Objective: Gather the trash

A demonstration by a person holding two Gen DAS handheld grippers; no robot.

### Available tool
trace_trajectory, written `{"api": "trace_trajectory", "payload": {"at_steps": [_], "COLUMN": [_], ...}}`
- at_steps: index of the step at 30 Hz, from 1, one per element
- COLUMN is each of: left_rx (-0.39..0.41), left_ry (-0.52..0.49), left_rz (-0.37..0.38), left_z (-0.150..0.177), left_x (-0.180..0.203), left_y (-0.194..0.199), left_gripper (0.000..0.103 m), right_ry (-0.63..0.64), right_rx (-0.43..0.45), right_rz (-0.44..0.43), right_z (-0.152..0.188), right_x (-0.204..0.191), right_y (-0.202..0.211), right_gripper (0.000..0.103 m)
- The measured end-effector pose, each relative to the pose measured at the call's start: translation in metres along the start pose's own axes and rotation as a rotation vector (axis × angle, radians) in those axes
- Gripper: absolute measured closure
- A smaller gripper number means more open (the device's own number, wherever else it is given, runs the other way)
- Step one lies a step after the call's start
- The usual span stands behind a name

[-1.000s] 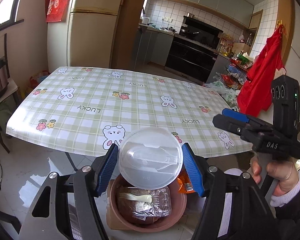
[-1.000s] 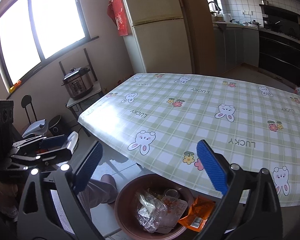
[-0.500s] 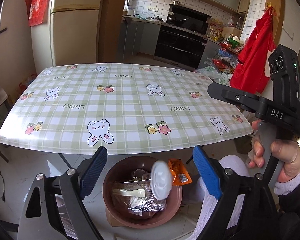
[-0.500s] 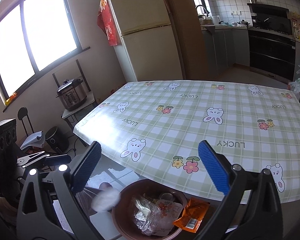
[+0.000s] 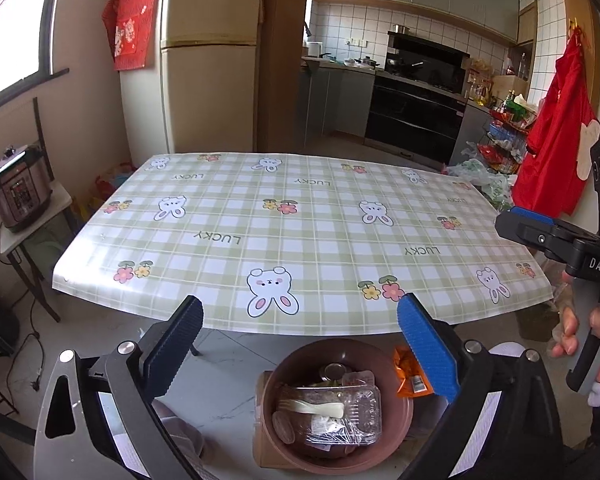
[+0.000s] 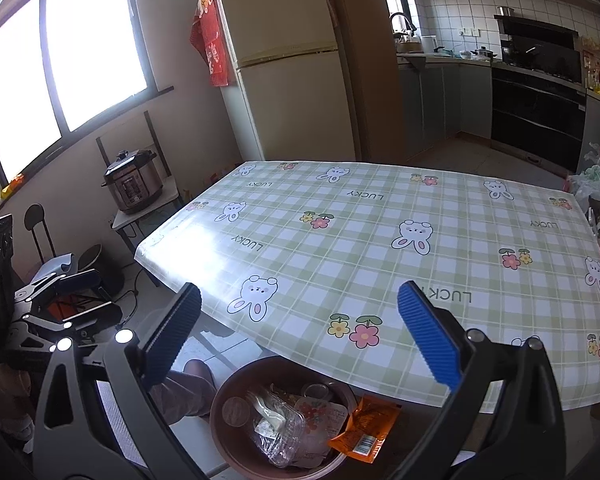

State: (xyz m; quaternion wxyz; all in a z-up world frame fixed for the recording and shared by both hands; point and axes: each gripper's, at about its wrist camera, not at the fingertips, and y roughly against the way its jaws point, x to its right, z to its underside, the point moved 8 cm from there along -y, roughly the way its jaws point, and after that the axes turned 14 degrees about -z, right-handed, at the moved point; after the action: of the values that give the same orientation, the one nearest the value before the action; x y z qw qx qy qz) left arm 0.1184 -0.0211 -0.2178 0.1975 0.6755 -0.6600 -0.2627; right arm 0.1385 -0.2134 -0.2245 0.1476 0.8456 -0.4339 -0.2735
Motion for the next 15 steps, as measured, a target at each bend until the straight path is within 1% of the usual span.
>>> {"api": "trace_trajectory", "payload": {"at_steps": [5, 7, 9, 13, 15], "left_rx": [0.06, 0.098, 0.126, 0.173, 0.206], "left_ry": [-0.037, -0.056, -0.051, -0.034, -0.046], "left_rz": [-0.056, -0.079, -0.076, -0.049, -0.055], "left_z": [-0.022, -0.032, -0.042, -0.062, -0.071], "left_x": [-0.006, -0.007, -0.009, -0.012, -0.012], "left_y": [0.015, 0.021, 0.029, 0.045, 0.055], "left_gripper": [0.006, 0.006, 0.006, 0.006, 0.006], "right_ry": [0.039, 0.059, 0.077, 0.111, 0.121], "right_rx": [0.014, 0.029, 0.035, 0.055, 0.065], "right_rz": [0.043, 0.079, 0.112, 0.132, 0.143], "right_z": [-0.02, -0.03, -0.038, -0.052, -0.059], "right_x": [-0.009, -0.011, -0.014, -0.025, -0.03], "right_y": [0.017, 0.025, 0.032, 0.045, 0.051], "right_gripper": [0.006, 0.006, 0.006, 0.006, 0.006]}}
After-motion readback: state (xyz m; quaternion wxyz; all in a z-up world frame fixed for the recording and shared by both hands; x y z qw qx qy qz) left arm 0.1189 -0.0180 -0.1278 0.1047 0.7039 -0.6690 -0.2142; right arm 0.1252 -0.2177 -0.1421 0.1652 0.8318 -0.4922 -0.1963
